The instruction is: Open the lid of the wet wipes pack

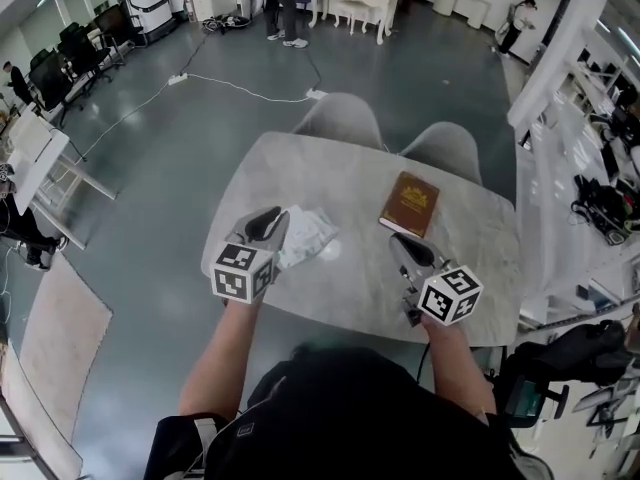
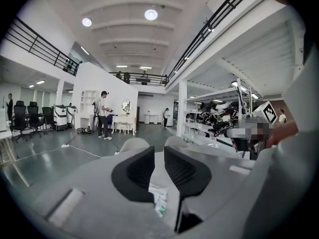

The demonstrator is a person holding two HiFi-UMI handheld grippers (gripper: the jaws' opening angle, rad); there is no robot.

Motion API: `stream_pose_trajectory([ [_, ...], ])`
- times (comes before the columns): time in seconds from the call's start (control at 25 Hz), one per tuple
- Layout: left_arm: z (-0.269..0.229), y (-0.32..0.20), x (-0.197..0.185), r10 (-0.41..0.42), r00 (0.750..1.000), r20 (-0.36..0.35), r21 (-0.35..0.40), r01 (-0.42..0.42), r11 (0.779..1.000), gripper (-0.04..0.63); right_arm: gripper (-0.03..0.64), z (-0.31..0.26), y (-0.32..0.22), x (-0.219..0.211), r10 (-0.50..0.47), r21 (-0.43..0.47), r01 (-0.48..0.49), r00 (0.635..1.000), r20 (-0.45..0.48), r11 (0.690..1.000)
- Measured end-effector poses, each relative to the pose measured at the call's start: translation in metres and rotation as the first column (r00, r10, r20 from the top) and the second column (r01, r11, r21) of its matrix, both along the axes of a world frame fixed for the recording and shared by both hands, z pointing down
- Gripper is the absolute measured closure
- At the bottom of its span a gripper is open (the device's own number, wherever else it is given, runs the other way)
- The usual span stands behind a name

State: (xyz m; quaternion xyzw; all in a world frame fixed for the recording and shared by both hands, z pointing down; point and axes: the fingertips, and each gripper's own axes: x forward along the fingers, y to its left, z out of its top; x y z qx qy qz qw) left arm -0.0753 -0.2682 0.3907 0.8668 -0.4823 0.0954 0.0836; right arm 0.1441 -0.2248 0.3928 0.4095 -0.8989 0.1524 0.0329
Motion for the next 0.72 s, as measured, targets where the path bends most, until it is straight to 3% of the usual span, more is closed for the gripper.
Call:
stream_pose_trajectory([
  [0.2,-0.028,0.013,0.009,-0.004,1.000,-0.029,0.063,0.006,0.998,0.551,0.614,-0.031,0.006,0.013,0.052,0.116,-0.056,0.998,0.030,0.992],
  [0.36,-0.037,0.015,0.013,-0.011,1.000,-0.019,0.095,0.013,0.995,0.572,0.615,-0.044,0.011,0.017,0.050,0.188,-0.043,0.998,-0.036,0.981],
  [0.52,-0.042,0.012,0.020,-0.008,1.000,-0.021,0.113,0.011,0.994,0.581,0.615,-0.053,0.008,0.021,0.065,0.236,-0.042,0.994,-0.091,0.971],
  [0.72,-0.035,0.017,0.031,-0.003,0.999,-0.036,0.097,0.006,0.995,0.583,0.615,-0.055,0.009,0.025,0.073,0.240,-0.052,0.994,-0.082,0.969],
])
